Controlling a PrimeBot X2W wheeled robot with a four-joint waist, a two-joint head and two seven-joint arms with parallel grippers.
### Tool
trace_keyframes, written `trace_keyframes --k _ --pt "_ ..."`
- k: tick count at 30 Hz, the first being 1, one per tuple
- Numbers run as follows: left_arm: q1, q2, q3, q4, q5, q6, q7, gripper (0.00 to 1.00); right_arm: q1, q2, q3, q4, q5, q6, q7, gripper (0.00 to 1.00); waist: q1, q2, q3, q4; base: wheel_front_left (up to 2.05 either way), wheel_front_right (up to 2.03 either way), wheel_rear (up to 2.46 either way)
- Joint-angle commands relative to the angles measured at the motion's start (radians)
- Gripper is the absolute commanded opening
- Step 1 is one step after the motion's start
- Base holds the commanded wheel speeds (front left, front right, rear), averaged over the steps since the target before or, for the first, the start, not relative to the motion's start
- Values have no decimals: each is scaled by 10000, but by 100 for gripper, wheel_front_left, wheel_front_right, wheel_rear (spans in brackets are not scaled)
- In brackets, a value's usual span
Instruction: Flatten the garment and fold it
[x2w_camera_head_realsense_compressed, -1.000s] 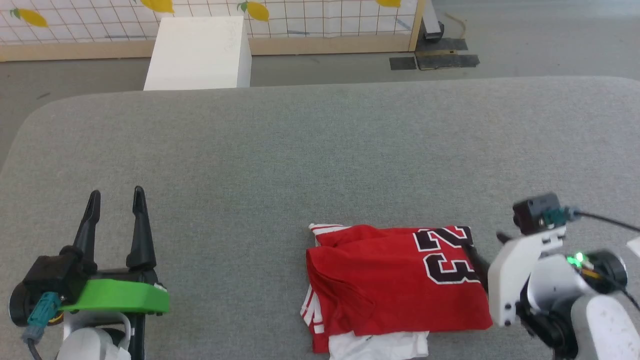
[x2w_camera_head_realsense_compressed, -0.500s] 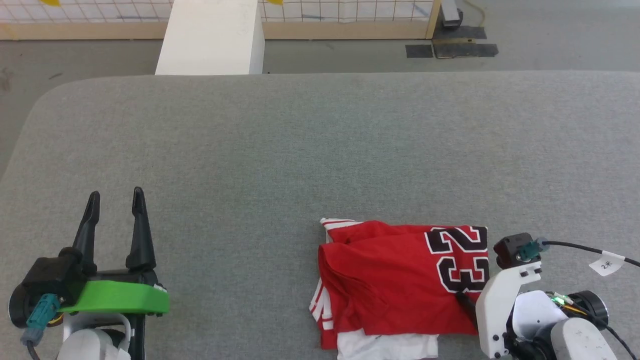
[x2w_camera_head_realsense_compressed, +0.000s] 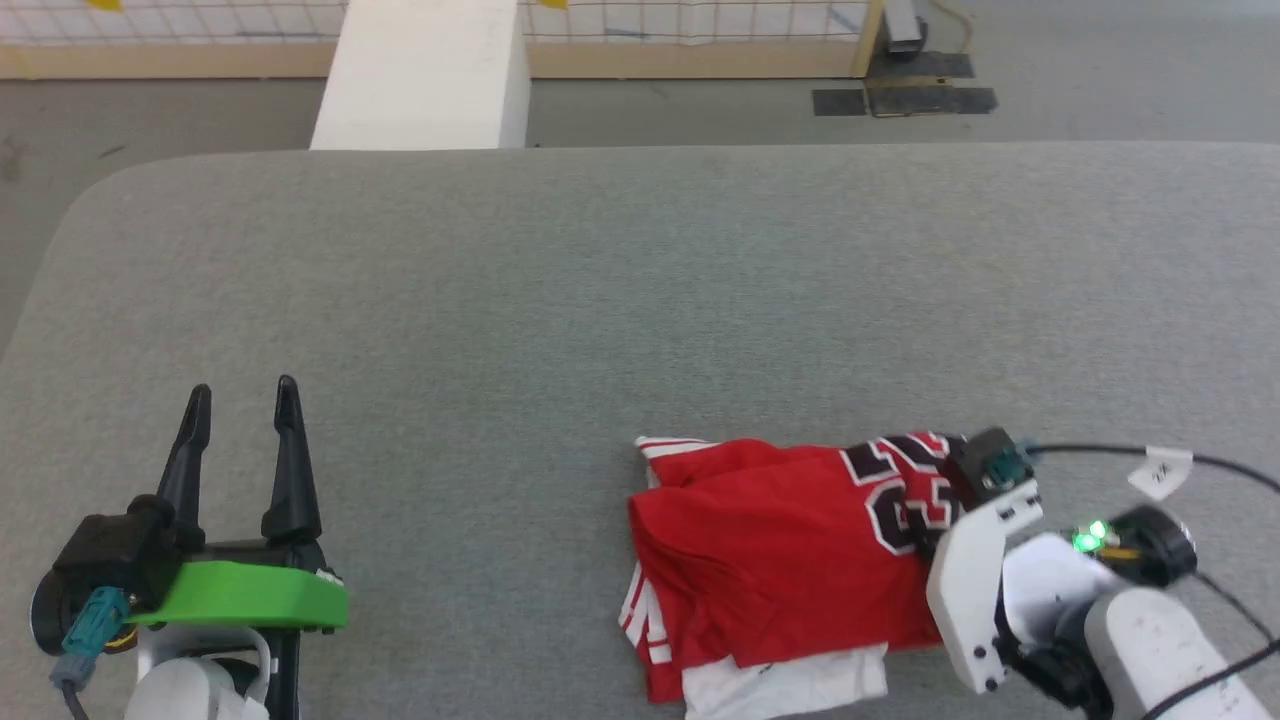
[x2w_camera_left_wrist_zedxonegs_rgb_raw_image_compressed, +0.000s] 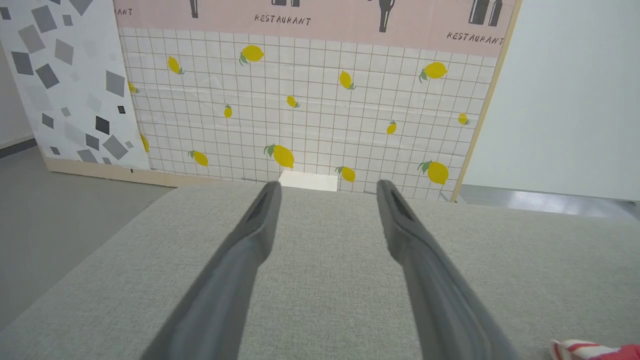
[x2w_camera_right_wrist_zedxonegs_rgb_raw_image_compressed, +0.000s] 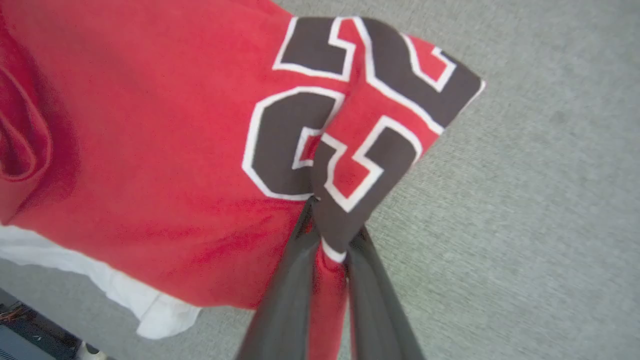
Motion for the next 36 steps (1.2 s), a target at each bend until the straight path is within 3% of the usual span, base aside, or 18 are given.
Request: trace_keyframes --k 1,4,10,18,26,36 --pt "-8 -37 -10 -18 -30 55 -38 100 -366 -278 271 -415 176 -17 185 0 0 0 -20 -348 0 0 0" --pt "-18 -20 9 -94 -104 54 -37 100 -908 -1059 840 -1312 452 -17 734 0 0 0 162 -1014 0 0 0" --pt "-210 185 -21 -348 -146 -4 16 100 -2024 -2430 1022 -2150 711 -17 1397 0 0 0 859 -2652 0 0 0" --pt "-759 828 -6 -1203 -63 -87 531 100 -2850 -3103 -24 -1712 550 -17 1306 0 0 0 2287 -4260 0 0 0" --pt "-1220 1624 100 -2342 -19 -177 1393 100 -3045 -3337 -2047 -342 -329 -17 680 0 0 0 3783 -4296 0 0 0" --pt "-1139 2425 665 -3401 -84 -167 2129 100 -3868 -2667 -5201 1463 -1836 -17 -417 0 0 0 4979 -3741 0 0 0"
